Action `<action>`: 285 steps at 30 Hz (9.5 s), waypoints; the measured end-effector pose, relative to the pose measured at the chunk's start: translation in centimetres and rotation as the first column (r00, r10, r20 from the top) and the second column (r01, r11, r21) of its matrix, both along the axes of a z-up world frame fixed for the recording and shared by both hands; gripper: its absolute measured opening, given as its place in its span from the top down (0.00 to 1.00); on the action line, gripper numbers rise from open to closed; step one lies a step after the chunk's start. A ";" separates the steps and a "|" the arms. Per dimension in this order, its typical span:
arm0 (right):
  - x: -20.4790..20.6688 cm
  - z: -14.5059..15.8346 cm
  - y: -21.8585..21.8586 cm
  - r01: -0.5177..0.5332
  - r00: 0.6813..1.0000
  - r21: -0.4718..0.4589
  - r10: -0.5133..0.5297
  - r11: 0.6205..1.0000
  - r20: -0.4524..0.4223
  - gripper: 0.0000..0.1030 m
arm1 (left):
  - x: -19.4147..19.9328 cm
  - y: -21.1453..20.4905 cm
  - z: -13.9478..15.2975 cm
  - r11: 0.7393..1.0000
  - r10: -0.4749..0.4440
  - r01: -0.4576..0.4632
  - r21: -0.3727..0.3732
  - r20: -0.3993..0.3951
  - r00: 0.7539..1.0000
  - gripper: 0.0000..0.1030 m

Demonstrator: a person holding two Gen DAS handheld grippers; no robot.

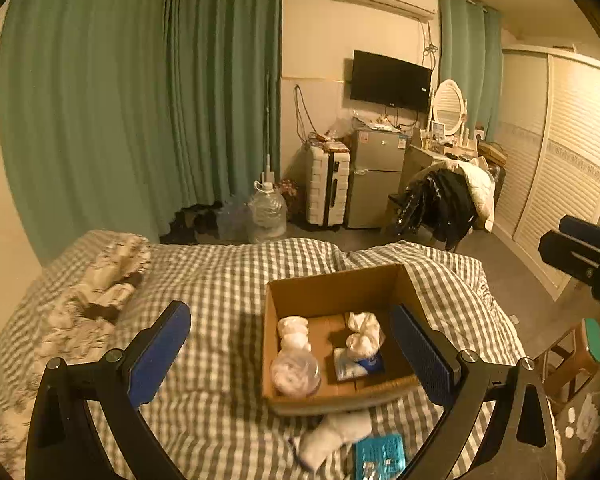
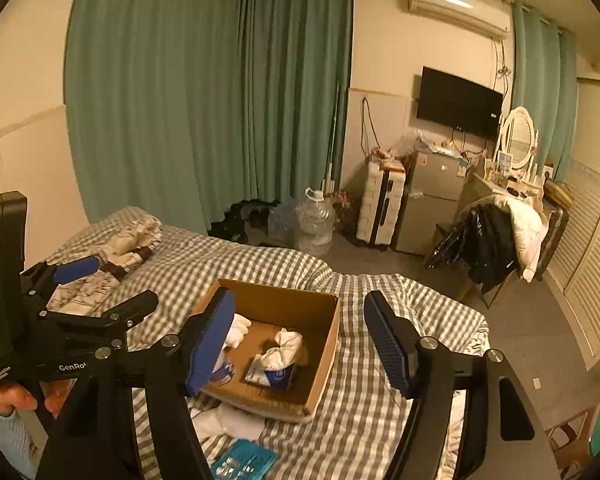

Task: Organize objects
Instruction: 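Grasp the white BOP toothpaste tube with the left tool, then grasp the grey plastic clip with the right tool while the left tool holds the tube, then place the tube and clip into the box with both tools, then grasp the teal blister pack with the right tool, then grasp the remaining white sock with the left tool while the right tool holds the blister pack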

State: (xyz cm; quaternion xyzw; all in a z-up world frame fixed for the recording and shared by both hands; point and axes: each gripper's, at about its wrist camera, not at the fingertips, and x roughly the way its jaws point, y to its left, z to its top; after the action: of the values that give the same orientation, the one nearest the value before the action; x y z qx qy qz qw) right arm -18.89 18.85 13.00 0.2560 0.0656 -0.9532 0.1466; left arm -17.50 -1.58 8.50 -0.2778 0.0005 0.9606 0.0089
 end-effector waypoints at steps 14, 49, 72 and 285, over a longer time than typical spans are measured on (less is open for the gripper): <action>12.1 -3.6 0.4 0.031 0.999 0.073 -0.033 0.997 0.028 0.28 | 11.3 0.7 -3.8 1.000 0.002 -0.003 -0.025 -0.026 1.000 0.00; 8.8 -22.6 6.0 0.200 0.898 0.051 -0.204 0.978 0.390 0.28 | 8.1 12.2 -24.6 0.923 -0.297 0.367 -0.112 0.400 0.867 0.56; 11.0 -20.1 1.1 0.100 0.936 0.098 -0.127 0.990 0.327 0.28 | 9.3 1.8 -15.7 0.992 -0.119 0.124 -0.004 0.255 0.960 0.75; 4.7 -21.9 1.2 0.084 0.932 0.125 -0.122 0.989 0.341 0.31 | 0.4 6.6 -24.3 0.973 -0.176 0.227 -0.040 0.505 0.845 0.79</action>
State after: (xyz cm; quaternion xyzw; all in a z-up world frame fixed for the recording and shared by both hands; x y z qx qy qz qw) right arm -14.21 20.08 -8.91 0.4307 0.0765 -0.8946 0.0914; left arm -17.11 5.04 -15.82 -0.5144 0.0746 0.8489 0.0960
